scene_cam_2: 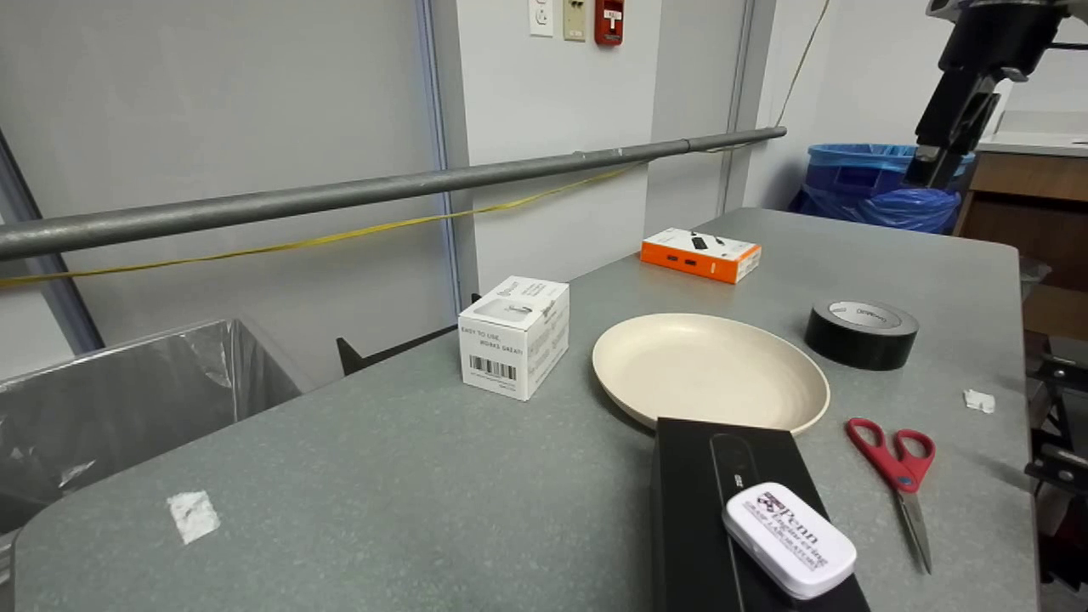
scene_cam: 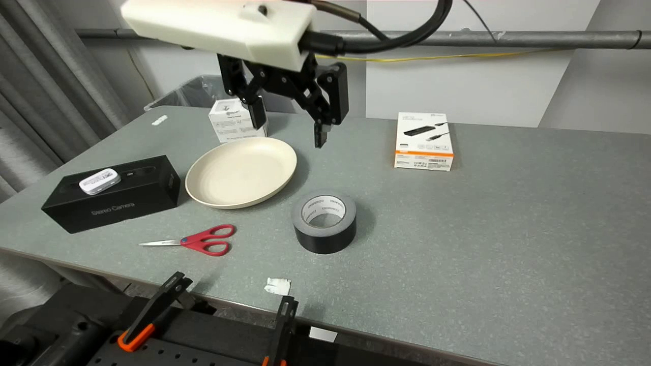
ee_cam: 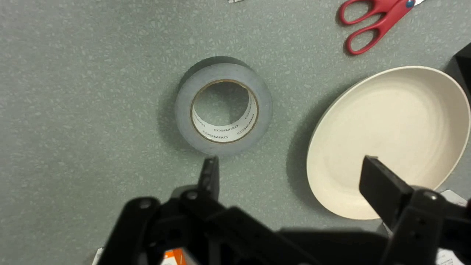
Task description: Pick up the masking tape and put it on the plate
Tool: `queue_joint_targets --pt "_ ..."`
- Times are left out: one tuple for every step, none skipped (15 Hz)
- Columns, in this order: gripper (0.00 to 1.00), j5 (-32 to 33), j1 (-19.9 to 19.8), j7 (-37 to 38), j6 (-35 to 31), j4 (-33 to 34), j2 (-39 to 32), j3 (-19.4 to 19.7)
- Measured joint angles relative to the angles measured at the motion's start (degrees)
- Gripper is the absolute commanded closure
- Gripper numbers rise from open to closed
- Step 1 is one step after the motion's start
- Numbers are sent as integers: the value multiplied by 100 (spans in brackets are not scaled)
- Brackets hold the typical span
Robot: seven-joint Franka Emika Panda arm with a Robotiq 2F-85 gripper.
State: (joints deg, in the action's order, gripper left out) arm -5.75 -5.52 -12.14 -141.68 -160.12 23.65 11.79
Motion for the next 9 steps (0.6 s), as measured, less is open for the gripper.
queue_joint_targets --pt "0 0 0 0 0 0 0 0" --pt "0 0 0 0 1 0 0 0" --pt "0 0 2 0 1 1 -30 -8" --pt "0 -15 14 3 -2 4 -123 -19" --pt "0 -43 35 17 -24 15 -281 -34" --pt "0 -72 62 50 -122 33 -507 -56" --pt "0 -105 95 88 -292 61 -781 -88" --pt "0 -137 129 133 -512 97 -1083 -135" --pt "0 -157 162 194 -757 139 -1395 -193"
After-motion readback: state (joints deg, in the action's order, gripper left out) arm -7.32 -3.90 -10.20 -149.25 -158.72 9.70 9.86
